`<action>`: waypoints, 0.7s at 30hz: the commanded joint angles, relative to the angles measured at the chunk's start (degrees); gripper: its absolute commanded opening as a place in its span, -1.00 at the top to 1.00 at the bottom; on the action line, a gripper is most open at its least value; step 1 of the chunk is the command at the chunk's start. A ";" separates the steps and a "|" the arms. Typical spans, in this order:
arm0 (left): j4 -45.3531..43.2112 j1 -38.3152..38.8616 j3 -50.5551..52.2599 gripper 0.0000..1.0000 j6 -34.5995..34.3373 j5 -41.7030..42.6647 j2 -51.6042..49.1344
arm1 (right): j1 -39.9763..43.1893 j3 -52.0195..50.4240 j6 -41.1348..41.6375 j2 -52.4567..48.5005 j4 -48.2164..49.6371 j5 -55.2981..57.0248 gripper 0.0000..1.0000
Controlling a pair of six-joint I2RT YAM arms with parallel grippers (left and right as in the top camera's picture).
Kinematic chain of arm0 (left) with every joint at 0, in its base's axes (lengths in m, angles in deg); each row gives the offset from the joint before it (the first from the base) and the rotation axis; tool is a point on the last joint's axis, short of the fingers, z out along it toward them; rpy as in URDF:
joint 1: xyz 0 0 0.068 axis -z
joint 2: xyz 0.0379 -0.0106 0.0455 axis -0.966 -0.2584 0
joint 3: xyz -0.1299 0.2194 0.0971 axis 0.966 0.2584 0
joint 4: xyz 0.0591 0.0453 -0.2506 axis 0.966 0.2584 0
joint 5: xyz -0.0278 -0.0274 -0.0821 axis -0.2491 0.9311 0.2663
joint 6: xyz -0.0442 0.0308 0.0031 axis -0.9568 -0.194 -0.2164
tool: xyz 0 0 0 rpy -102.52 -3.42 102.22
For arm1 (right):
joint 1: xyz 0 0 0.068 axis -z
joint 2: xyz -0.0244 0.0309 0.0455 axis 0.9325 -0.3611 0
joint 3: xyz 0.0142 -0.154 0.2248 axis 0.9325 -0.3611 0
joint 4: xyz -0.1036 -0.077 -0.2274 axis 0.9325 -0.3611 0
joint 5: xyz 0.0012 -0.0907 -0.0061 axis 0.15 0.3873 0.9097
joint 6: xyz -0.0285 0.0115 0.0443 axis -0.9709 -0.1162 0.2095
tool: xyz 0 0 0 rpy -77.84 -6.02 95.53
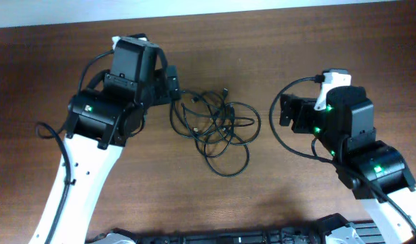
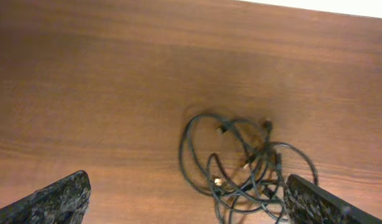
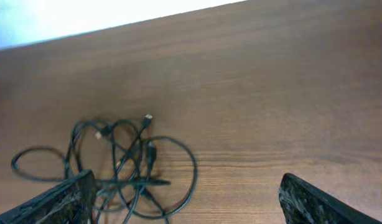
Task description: Untangle cables
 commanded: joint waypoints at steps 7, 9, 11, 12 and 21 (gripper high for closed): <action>4.92 -1.95 -0.31 -0.98 14.88 6.82 0.07 | 0.11 0.48 -13.42 -5.20 3.39 -15.76 -0.98; 4.96 -2.10 -0.31 -0.98 16.81 8.70 0.20 | 0.11 0.48 -13.42 -5.97 4.00 -16.98 -0.98; 5.03 -3.82 -0.31 -0.99 18.71 10.97 0.85 | 0.11 0.48 -14.95 -6.49 4.22 -18.05 -0.97; 5.14 -4.66 -0.31 -0.98 19.28 11.80 1.11 | 0.11 0.48 -15.45 -6.56 4.20 -18.01 -0.97; 5.38 -14.58 -0.31 -0.98 29.18 28.09 6.16 | 0.04 0.48 -24.22 -7.50 4.70 -26.40 -0.97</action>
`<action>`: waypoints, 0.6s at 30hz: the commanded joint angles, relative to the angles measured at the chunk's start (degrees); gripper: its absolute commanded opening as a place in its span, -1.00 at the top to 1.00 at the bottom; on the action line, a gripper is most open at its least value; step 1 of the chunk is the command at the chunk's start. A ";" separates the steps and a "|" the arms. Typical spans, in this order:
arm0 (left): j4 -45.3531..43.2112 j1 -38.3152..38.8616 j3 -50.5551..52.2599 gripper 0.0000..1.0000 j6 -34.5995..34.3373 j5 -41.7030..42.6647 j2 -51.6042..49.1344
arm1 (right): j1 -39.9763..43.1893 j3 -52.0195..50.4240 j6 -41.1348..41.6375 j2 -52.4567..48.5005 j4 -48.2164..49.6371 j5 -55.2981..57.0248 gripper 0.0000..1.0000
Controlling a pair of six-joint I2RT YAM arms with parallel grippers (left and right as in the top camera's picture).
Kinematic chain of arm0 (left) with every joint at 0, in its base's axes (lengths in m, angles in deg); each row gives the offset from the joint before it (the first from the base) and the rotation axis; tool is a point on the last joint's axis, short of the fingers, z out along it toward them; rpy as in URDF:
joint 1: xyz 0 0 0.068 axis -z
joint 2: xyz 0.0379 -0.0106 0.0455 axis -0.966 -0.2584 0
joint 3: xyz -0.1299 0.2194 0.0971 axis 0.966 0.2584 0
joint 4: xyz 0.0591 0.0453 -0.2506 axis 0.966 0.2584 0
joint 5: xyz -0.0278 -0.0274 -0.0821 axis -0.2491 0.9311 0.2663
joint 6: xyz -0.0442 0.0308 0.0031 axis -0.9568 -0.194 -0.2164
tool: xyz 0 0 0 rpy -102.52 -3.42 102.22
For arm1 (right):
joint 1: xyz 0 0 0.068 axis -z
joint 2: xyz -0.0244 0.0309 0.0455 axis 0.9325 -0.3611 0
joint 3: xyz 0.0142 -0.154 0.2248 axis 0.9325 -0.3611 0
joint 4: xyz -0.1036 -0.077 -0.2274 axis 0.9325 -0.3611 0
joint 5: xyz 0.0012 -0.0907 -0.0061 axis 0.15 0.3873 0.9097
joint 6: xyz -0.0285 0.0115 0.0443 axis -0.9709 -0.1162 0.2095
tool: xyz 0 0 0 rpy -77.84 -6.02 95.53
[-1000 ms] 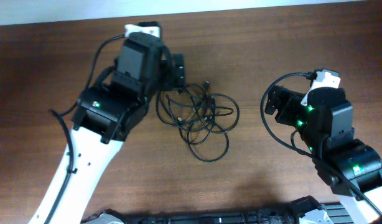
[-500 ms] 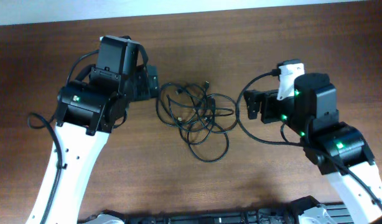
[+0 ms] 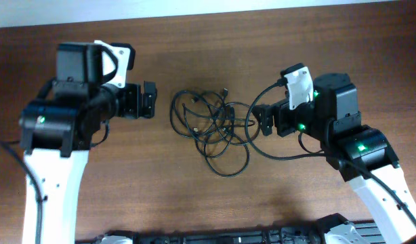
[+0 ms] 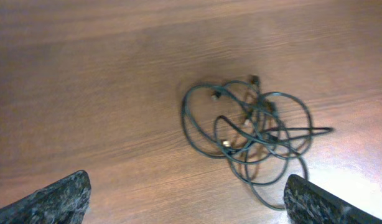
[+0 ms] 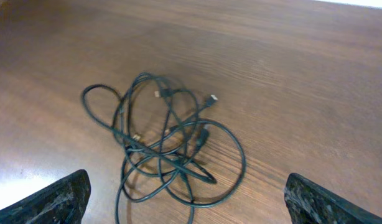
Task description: Untangle cables
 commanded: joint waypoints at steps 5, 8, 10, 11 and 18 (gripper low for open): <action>0.09 -0.46 -0.31 -0.98 4.55 6.38 1.99 | 0.04 0.48 -8.63 -4.96 1.49 -7.80 -0.97; 0.11 -0.46 -0.31 -0.99 4.55 6.38 2.01 | -0.13 0.48 -11.63 -8.50 2.69 -12.00 -0.97; 0.11 -0.46 -0.31 -0.98 4.57 6.38 2.01 | -1.68 0.48 -14.91 -12.17 4.48 -13.05 -0.97; 0.11 -0.46 -0.31 -0.98 4.55 6.38 1.99 | -2.73 0.48 -16.24 -13.84 5.51 -13.05 -0.97; 0.11 -0.46 -0.31 -0.98 4.55 6.38 2.01 | -8.28 0.48 -20.37 -26.88 14.73 -12.13 -0.97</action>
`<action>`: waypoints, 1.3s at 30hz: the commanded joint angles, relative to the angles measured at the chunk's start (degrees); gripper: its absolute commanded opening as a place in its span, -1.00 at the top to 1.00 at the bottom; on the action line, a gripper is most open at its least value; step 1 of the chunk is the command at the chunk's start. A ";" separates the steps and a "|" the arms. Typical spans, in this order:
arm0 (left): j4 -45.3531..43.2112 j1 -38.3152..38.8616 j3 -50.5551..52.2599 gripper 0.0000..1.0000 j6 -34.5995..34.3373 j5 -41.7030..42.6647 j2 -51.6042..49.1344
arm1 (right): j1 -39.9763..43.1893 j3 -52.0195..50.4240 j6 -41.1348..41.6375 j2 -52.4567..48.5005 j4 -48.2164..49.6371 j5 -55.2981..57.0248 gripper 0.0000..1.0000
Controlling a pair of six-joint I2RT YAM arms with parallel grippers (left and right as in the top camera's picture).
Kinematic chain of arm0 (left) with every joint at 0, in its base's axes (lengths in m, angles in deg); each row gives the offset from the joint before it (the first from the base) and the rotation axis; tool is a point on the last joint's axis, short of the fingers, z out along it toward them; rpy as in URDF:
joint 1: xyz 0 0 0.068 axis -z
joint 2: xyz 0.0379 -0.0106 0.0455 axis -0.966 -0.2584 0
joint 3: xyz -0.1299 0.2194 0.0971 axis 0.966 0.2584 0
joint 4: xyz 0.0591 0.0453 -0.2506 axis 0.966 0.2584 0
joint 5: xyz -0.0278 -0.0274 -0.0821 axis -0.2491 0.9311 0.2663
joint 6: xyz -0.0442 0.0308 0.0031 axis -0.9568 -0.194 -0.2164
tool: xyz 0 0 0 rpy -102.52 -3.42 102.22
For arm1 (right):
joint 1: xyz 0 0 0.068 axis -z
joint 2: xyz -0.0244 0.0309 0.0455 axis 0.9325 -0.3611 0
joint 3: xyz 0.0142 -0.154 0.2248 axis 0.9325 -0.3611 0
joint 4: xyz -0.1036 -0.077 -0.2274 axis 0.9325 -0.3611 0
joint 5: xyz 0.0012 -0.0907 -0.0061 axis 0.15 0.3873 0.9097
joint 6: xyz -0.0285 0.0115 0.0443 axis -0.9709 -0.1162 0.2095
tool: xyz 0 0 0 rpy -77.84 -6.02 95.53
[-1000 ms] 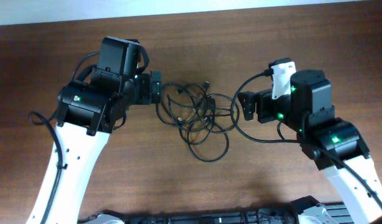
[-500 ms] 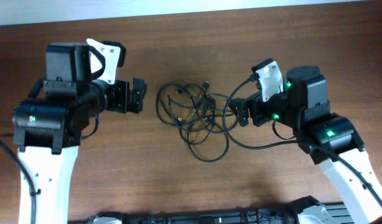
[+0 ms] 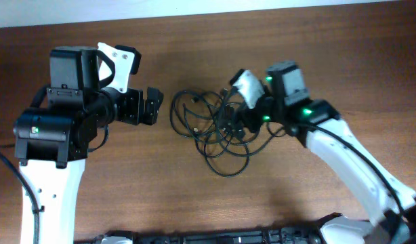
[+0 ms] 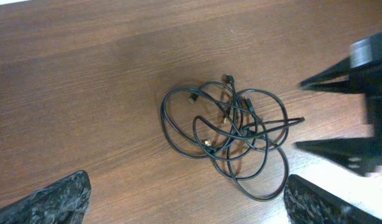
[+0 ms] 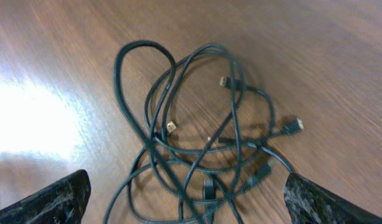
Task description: Untangle cables
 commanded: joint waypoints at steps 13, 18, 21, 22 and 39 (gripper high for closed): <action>0.02 -0.24 -0.31 -0.99 1.11 0.81 0.24 | -3.96 0.50 -2.08 -17.16 6.73 -1.16 0.92; 0.02 -0.24 -0.31 -0.98 1.11 0.81 0.24 | -3.45 0.76 4.13 -14.64 6.23 -0.31 0.92; 0.02 -0.24 -0.31 -0.99 1.11 0.81 0.24 | -2.64 2.05 7.50 -10.51 4.39 -0.33 0.93; 0.02 -0.24 -0.31 -0.98 1.11 0.81 0.24 | -2.40 2.51 8.35 -8.87 3.74 -0.33 0.93; 0.02 -0.24 -0.31 -0.98 1.11 0.81 0.24 | -2.34 6.71 8.70 31.32 23.41 15.45 0.92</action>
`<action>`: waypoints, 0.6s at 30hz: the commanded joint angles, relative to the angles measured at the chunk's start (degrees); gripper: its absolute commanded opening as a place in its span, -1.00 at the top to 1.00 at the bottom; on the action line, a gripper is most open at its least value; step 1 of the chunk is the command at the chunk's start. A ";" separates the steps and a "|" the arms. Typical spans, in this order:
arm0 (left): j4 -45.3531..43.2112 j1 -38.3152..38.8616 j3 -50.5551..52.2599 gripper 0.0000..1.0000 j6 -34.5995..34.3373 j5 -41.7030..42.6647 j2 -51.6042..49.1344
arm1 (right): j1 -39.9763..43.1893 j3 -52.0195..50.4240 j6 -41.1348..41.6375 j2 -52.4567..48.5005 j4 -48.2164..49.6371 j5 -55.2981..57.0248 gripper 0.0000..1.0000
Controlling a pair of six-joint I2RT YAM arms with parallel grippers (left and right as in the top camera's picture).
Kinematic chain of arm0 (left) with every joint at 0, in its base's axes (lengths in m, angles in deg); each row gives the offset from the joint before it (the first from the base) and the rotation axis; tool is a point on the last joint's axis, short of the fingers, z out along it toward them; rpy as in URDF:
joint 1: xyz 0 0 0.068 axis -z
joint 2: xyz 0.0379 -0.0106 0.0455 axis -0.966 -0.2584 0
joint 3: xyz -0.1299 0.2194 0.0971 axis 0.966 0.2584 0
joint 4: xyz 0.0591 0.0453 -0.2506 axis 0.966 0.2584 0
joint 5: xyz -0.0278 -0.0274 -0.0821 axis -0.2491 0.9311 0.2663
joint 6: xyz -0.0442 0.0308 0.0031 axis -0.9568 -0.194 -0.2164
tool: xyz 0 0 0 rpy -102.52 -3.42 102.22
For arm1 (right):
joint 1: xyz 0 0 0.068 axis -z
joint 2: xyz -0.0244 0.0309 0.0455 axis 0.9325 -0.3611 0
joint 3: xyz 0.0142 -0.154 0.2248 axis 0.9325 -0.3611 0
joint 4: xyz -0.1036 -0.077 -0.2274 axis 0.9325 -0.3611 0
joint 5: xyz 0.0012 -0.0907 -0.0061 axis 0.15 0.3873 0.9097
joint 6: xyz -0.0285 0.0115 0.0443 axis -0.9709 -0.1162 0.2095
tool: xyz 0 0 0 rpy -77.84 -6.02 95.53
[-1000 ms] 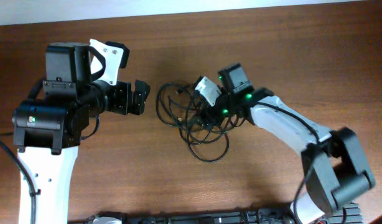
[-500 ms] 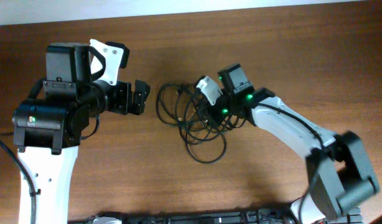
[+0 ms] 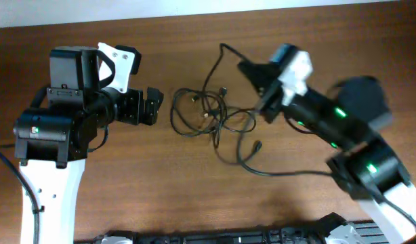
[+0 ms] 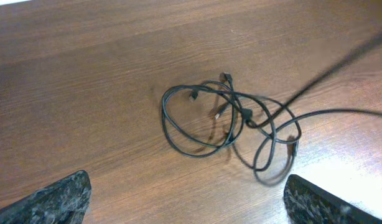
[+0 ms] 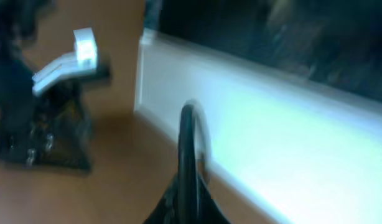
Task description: Untangle cables
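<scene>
Black cables lie in a loose tangle (image 3: 206, 113) on the brown table, also seen in the left wrist view as the tangle (image 4: 223, 117). My right gripper (image 3: 254, 70) is raised above the tangle's right side and shut on a cable; a loop of it (image 5: 189, 143) stands up from the closed fingers (image 5: 200, 208). One strand (image 4: 340, 59) runs taut and blurred up toward it. Another strand (image 3: 262, 171) trails off to the right. My left gripper (image 3: 152, 106) hangs open to the left of the tangle, with its fingers (image 4: 54, 199) wide apart and nothing between them.
The table's far edge (image 3: 194, 13) meets a white surface at the back. A dark rail (image 3: 228, 237) runs along the near edge. The right wrist view is heavily blurred, with the left arm (image 5: 60, 112) faintly visible.
My right gripper was open low over the tangle; now it is shut on a cable and raised. The tangle has stretched and one strand lies out to the right. The left arm is unchanged.
Both grippers were open, the left close to the tangle's upper left, the right off to the right. Then the left stood further left and the right nearer the tangle. Then the right was over the tangle, and now it holds a cable up.
</scene>
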 commanded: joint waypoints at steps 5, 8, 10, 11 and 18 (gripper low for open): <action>-0.07 -0.24 -0.31 -0.98 0.92 0.79 0.24 | 0.17 1.05 0.44 8.20 8.66 19.41 0.92; -0.07 -0.24 -0.31 -0.98 0.94 0.79 0.24 | 0.17 1.05 0.46 8.87 11.13 22.58 0.93; -0.07 -0.24 -0.31 -0.98 0.94 0.79 0.24 | 0.17 1.05 0.46 8.81 12.66 24.68 0.92; -0.07 -0.24 -0.31 -0.98 0.92 0.79 0.24 | 0.17 1.05 0.44 8.68 12.52 25.07 0.92; -0.07 -0.24 -0.31 -0.98 0.92 0.79 0.24 | 0.17 1.05 0.20 4.63 -1.25 26.69 0.92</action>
